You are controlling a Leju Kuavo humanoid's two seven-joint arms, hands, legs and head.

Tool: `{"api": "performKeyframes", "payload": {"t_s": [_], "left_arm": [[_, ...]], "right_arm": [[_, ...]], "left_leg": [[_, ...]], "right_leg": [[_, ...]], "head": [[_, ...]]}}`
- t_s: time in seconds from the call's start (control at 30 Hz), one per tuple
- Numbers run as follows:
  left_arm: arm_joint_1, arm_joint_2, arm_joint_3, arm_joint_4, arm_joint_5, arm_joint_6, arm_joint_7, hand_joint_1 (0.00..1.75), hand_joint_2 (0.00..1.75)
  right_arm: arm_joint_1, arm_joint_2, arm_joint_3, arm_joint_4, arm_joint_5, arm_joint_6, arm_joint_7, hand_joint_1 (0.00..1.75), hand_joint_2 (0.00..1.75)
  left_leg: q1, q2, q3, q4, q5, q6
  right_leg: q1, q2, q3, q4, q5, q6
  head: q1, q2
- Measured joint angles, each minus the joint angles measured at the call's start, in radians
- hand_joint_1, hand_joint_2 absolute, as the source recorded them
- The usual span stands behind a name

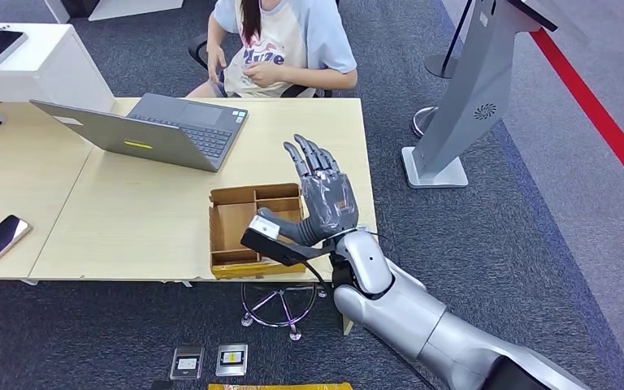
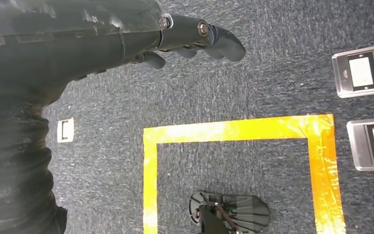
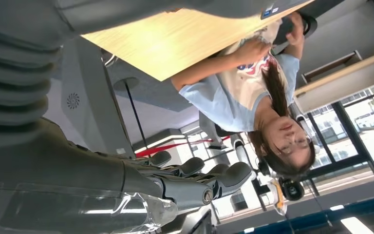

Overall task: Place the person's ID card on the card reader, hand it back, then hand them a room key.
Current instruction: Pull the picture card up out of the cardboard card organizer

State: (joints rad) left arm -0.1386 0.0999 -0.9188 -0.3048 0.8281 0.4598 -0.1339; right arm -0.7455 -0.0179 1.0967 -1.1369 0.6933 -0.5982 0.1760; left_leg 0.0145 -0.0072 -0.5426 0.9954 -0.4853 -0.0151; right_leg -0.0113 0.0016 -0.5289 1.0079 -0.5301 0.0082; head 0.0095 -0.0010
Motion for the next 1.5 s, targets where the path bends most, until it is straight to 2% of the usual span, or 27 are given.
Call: {"api": "performKeyframes", "payload": {"t_s": [0.47,0.67,0.8,1.0,1.17,1.5], "left_arm": [[0.037,0.002,0.038,0.006,0.030,-0.011,-0.025,0.00,1.75],[0.045,0.002,0.049,0.010,0.032,-0.017,-0.032,0.00,1.75],[0.046,0.002,0.055,0.010,0.039,-0.015,-0.034,0.00,1.75],[0.045,0.002,0.067,0.010,0.042,-0.009,-0.033,0.00,1.75],[0.045,0.001,0.068,0.010,0.043,-0.003,-0.022,0.00,1.75],[0.046,0.001,0.069,0.010,0.067,0.004,-0.014,0.00,1.75]], "right_arm": [[0.119,-0.128,-0.010,-0.314,0.228,0.087,0.071,0.00,0.00],[0.174,-0.145,-0.009,-0.353,0.255,0.099,0.068,0.00,0.00],[0.207,-0.147,-0.006,-0.349,0.225,0.091,0.024,0.00,0.00],[0.233,-0.113,0.010,-0.265,0.178,0.017,-0.076,0.00,0.00],[0.235,-0.069,0.021,-0.163,0.157,-0.043,-0.107,0.00,0.00],[0.191,0.025,0.039,0.022,0.154,-0.085,-0.146,0.00,0.00]], "left_leg": [[0.000,0.001,0.000,0.000,0.000,0.000],[0.000,0.000,0.000,0.000,0.000,0.000],[0.000,0.000,0.000,0.000,0.000,0.000],[0.000,0.000,-0.001,0.000,0.000,0.000],[0.000,0.000,-0.001,0.000,0.000,0.000],[0.000,0.000,-0.001,0.000,0.000,0.000]], "right_leg": [[0.000,0.000,0.000,0.000,0.000,0.000],[0.000,0.000,0.000,0.000,0.000,0.000],[0.000,0.000,0.000,0.000,0.000,0.000],[0.000,0.000,0.000,0.000,0.000,0.000],[0.000,0.000,0.000,0.000,0.000,0.000],[0.000,0.000,0.000,0.000,0.000,0.000]], "head": [[0.000,0.000],[0.000,0.000],[0.000,0.000],[0.000,0.000],[0.000,0.000],[0.000,0.000]]}}
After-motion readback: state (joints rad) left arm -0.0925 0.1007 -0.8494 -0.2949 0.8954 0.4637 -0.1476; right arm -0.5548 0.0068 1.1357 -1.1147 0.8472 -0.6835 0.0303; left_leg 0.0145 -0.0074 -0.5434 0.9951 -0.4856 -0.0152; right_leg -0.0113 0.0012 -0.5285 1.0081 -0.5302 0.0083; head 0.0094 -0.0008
